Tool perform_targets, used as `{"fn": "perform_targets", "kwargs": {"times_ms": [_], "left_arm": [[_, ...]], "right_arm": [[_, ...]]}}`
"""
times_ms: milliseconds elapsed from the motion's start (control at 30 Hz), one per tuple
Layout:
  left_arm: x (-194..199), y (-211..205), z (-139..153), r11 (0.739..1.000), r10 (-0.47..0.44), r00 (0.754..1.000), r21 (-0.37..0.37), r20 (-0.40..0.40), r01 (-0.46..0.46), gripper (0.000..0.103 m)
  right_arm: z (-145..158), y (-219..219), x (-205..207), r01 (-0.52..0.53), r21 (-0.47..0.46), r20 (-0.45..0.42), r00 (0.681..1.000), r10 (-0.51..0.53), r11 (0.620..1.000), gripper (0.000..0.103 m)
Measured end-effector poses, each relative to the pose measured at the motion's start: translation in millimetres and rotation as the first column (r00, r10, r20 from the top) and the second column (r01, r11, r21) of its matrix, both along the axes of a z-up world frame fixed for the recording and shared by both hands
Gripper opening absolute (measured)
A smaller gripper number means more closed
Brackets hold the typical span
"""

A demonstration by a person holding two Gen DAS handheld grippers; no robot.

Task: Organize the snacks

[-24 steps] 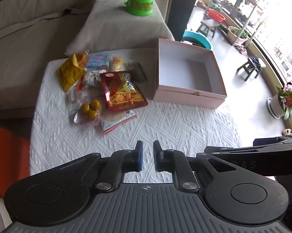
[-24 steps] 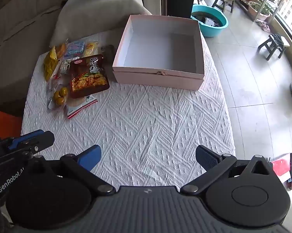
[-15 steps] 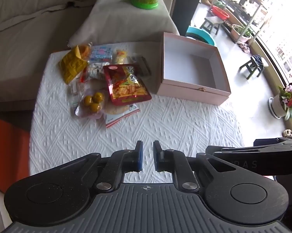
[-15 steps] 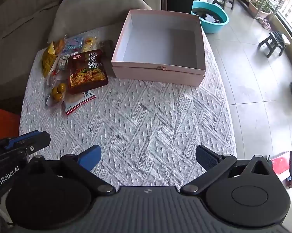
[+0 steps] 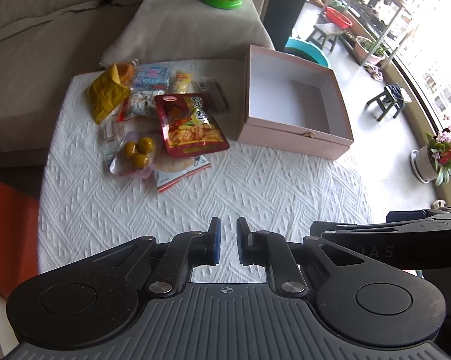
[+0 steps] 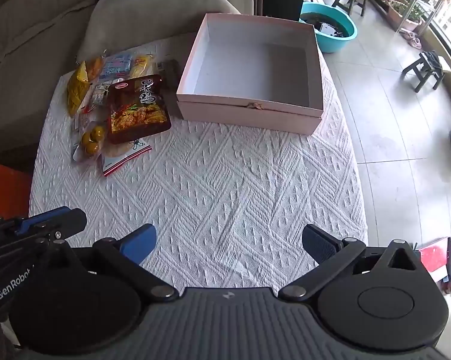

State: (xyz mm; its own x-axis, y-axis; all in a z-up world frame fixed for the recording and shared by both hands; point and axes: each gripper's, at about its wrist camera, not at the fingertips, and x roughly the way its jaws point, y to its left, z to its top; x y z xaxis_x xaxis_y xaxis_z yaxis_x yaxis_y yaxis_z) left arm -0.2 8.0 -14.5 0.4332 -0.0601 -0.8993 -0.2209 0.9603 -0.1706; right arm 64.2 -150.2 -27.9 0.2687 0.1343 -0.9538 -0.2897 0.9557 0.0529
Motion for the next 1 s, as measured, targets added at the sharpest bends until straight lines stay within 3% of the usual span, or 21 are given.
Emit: {"fn": "perform_targets", "kwargs": {"times_ms": [1000], "left_arm": [[4.8,-5.8,-2.5,1.0,-0.004,1.0,-0.023,-0.009,0.004,0.015]], "right_arm": [[-2.4,-9.6,2.6,0.007,0.007,-0.008,1.0,-0.007,1.0,0.103]]}}
